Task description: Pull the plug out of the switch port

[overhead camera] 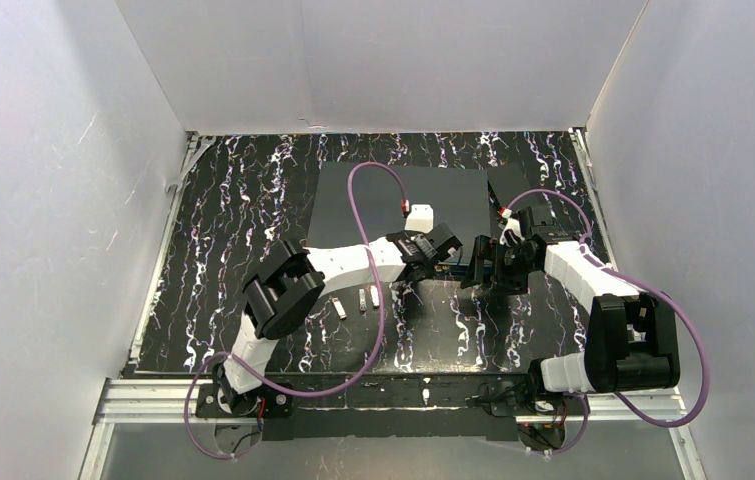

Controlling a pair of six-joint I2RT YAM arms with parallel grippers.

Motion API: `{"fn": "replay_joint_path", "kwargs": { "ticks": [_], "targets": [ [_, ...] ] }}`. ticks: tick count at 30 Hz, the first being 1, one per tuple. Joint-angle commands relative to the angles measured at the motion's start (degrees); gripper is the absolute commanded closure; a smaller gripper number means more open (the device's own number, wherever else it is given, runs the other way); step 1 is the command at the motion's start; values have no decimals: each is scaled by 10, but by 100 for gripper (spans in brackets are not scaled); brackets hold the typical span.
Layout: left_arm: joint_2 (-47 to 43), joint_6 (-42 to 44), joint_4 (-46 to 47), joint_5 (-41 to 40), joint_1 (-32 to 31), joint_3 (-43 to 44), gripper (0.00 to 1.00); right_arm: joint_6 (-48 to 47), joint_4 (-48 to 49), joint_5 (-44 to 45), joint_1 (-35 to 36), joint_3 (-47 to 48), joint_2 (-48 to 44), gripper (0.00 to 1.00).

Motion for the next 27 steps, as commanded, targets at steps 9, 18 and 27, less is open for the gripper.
{"fn": "replay_joint_path", "kwargs": {
  "ticks": [9,18,27],
  "targets": [
    [3,2,35,-34,24,4,88,-9,5,-4,-3,-1,-2,0],
    [-10,6,31,-38,19,-10,100,-8,6,-5,-3,-2,-1,0],
    [-28,11,31,-60,-7,-34,100,-9,8,-5,-3,-3,-1,0]
  ]
}}
